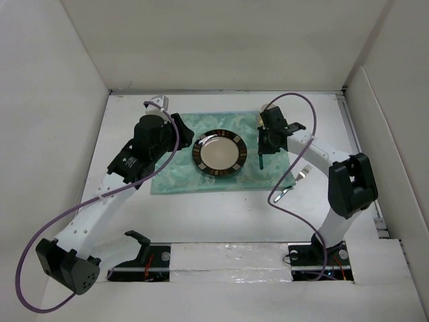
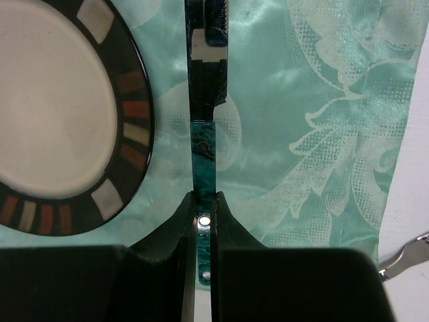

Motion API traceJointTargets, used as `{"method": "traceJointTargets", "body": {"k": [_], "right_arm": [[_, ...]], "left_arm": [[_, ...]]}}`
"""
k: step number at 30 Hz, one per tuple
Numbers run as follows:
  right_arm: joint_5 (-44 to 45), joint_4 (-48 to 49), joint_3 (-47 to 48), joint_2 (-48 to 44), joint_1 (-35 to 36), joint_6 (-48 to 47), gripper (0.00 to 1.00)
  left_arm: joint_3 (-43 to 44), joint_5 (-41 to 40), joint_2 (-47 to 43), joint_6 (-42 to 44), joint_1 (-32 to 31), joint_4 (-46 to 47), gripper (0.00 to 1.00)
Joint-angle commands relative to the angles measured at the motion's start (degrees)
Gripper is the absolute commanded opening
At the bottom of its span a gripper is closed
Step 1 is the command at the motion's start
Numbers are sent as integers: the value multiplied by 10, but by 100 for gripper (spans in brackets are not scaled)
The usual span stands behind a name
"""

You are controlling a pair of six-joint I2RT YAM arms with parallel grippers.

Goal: Set the dinner table for one person

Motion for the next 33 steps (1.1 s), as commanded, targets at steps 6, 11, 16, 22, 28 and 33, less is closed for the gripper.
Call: {"method": "traceJointTargets", "body": {"k": [6,11,16,22,28,33], "right_arm": [[-9,38,30,63,-7,-10,0],[1,40,28,88,-7,1,0],[9,35,42,104,-7,3,0],[20,2,59,76,11,19,48],[5,-57,75,-20,11,17,61],[3,-82,84,-145,-44,27,5]], "left_arm": [[-24,57,-20,-15,-1,35,41],[-33,68,-20,-12,-1,43,41],[-36,78,-18,-3,-1,46,41],[-25,77,4,11,-45,63,41],[-8,113,55,40,-59,107,36],[9,106,128,107,-184,114,31]]}}
